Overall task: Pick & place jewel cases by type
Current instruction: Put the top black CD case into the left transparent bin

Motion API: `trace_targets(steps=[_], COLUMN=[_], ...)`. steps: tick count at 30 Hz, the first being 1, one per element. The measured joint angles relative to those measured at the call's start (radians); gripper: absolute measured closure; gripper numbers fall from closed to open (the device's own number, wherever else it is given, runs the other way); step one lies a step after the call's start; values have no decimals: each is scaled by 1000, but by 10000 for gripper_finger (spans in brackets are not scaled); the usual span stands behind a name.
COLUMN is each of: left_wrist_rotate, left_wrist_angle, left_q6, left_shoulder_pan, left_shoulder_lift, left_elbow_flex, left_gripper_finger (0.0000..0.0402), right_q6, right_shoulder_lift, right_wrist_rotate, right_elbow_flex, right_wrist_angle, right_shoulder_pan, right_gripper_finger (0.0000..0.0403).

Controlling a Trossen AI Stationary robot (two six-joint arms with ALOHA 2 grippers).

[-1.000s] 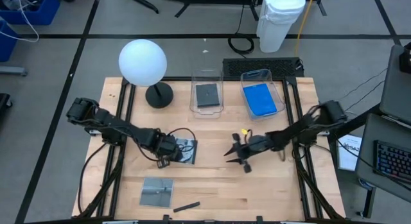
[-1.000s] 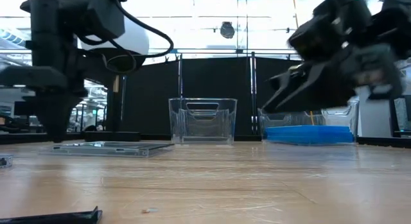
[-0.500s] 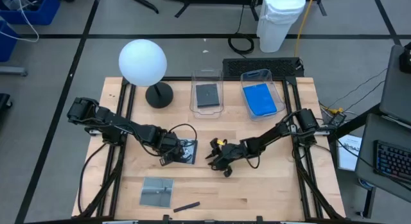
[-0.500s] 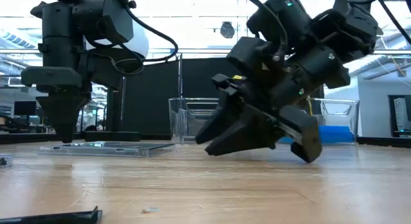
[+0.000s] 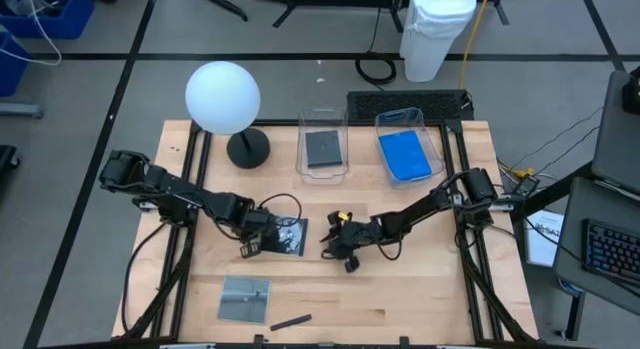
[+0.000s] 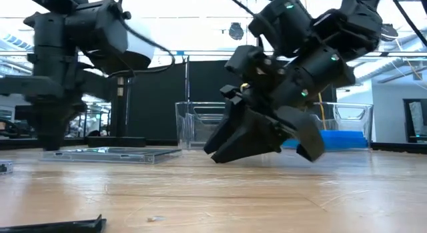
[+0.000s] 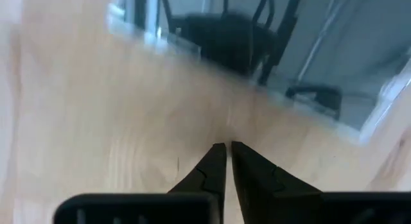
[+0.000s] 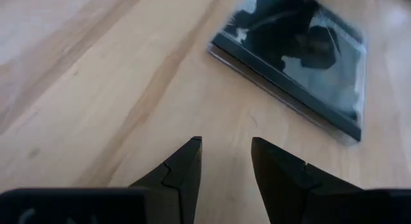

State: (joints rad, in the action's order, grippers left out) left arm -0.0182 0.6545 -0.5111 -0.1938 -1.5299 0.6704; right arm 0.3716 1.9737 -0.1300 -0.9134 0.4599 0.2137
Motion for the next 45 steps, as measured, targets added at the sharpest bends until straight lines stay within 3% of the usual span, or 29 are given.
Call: trace_targets(steps=[4,10,19,38,45], left_wrist_rotate=[19,3,20,42,75], left_wrist_angle=[-147,-292,-362,-351,-416], left_q6=[35,85,120,129,128], left_shoulder_pan=[24,56,59,58,54], left_shoulder_lift=[-5,-9,-10,-9,-14], left_elbow_flex=[-2,-6,-12,-12,-11], left_gripper_finger=[390,396,373,372,370], right_q6=[-88,-76,83,216,215], right_shoulder_lift=[0,2,4,-24,-60], right_wrist_rotate=[5,-3,-192,-146,-186], right_elbow_flex=[-37,-41,-35,-59,-87], right_wrist_angle=[-95,-55,23,195,231], right_shoulder_pan=[-26,-43,-51,-2,0], right_gripper_finger=[273,273,273,273,273])
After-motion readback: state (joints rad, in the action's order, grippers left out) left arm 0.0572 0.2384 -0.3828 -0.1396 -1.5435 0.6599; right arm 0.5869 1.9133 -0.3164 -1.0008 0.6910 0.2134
